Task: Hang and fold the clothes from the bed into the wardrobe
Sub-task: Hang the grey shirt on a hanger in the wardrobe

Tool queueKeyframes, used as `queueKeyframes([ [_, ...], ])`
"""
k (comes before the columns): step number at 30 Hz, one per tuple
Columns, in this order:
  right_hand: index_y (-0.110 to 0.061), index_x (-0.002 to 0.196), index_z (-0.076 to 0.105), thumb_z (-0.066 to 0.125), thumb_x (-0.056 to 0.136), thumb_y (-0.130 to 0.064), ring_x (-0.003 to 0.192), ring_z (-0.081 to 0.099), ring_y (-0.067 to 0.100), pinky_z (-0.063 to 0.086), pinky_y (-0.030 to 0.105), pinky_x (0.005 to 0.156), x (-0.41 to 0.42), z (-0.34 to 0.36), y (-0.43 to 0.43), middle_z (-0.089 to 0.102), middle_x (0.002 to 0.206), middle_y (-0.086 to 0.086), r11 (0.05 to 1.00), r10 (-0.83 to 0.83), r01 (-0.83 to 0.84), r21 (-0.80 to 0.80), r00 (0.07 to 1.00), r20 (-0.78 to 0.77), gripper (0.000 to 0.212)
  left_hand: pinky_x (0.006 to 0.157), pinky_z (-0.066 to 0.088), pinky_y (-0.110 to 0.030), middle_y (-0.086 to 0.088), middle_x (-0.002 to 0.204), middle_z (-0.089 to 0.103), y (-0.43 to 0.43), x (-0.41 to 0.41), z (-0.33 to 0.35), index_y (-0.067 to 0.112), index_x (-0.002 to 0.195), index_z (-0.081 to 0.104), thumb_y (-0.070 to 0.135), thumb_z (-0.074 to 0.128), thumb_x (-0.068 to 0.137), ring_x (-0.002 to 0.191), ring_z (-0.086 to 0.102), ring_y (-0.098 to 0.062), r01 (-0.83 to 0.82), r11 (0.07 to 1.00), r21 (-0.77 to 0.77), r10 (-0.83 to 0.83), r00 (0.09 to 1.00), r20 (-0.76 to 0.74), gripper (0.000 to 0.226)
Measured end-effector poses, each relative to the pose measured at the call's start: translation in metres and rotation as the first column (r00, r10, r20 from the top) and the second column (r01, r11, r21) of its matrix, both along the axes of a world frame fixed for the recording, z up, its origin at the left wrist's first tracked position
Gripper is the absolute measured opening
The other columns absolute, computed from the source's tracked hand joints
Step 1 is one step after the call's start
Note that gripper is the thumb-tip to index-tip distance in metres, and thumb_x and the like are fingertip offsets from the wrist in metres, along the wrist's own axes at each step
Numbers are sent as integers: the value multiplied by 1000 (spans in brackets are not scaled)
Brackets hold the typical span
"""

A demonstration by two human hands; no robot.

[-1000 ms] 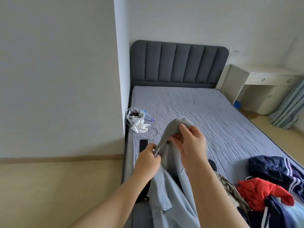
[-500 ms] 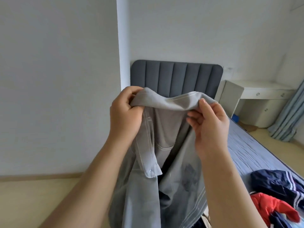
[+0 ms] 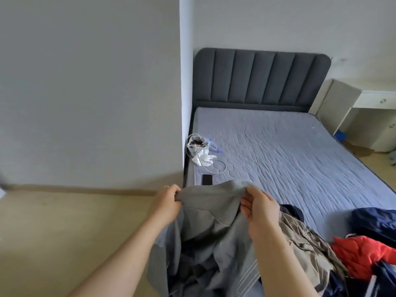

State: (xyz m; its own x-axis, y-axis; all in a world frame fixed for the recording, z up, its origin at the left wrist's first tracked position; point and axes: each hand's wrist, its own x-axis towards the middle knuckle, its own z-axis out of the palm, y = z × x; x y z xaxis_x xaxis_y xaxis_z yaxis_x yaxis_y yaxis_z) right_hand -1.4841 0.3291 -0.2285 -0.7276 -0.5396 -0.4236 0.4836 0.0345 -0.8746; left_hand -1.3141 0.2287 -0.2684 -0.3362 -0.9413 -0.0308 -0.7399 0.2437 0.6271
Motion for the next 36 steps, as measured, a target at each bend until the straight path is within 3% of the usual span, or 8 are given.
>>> queueKeyframes([
  [3, -11, 66, 48, 52, 86, -4, 51, 37, 14, 30, 14, 33, 1, -8, -1, 42, 59, 6, 999, 10, -9, 51, 1000, -17, 22, 59, 35, -23, 1, 71, 53, 7, 8, 2, 18, 73, 50, 10, 58, 87, 74, 49, -18, 8, 960, 278, 56, 974, -221, 19],
  [6, -11, 72, 45, 55, 85, -7, 60, 45, 17, 43, 20, 44, 5, -12, -7, 46, 67, 9, 996, 27, -24, 90, 999, -31, 16, 67, 40, -26, -3, 77, 59, 16, 18, 15, 15, 80, 57, 13, 62, 86, 74, 55, -17, 27, 936, 352, 118, 915, -386, 8],
  [11, -15, 89, 42, 52, 85, 1, 75, 55, 22, 50, 28, 54, 27, -24, -16, 51, 94, 13, 999, 47, -48, 1, 991, -126, 19, 65, 45, -18, 1, 92, 58, 23, 46, 26, 33, 96, 52, 13, 68, 81, 73, 54, -8, -19, 975, 221, 111, 906, -409, 29],
  [17, -22, 80, 67, 44, 84, -5, 65, 59, 16, 47, 27, 62, 66, -38, -22, 63, 69, 0, 932, 361, -339, 125, 873, -327, 29, 63, 39, -11, 12, 77, 53, 52, 97, 11, 31, 85, 41, 11, 72, 78, 62, 49, 5, -247, 968, -53, 192, 856, -480, 37],
  [22, -26, 90, 63, 56, 81, -6, 68, 54, 1, 37, 14, 58, 121, -45, -26, 60, 73, -15, 775, 616, -569, 276, 581, -532, 23, 63, 36, -9, 20, 86, 56, 86, 161, 3, 41, 78, 44, 13, 61, 87, 68, 50, 5, -368, 912, -183, 320, 915, -248, 34],
  [28, -23, 79, 61, 57, 85, -12, 81, 59, 23, 42, 28, 68, 188, -29, -36, 64, 75, -3, 662, 676, -716, 224, 440, -590, 13, 61, 35, -20, 17, 82, 46, 118, 225, 2, 20, 89, 59, 34, 77, 72, 74, 48, -2, -419, 872, -254, 434, 901, 7, 29],
  [32, -15, 90, 66, 56, 85, -11, 96, 54, 32, 46, 39, 84, 240, -8, -51, 65, 88, 8, 615, 650, -758, 216, 333, -683, 12, 61, 35, -27, 10, 87, 44, 114, 266, 3, 27, 93, 57, 28, 60, 79, 87, 55, -16, -502, 838, -212, 545, 777, 315, 15],
  [36, -12, 98, 73, 60, 82, -8, 100, 50, 33, 39, 31, 86, 307, 7, -64, 57, 99, 13, 606, 580, -771, 198, 258, -773, 20, 55, 31, -26, 7, 81, 46, 113, 332, 4, 23, 92, 53, 21, 48, 88, 76, 52, -18, -684, 653, -324, 757, 592, 276, 7],
])
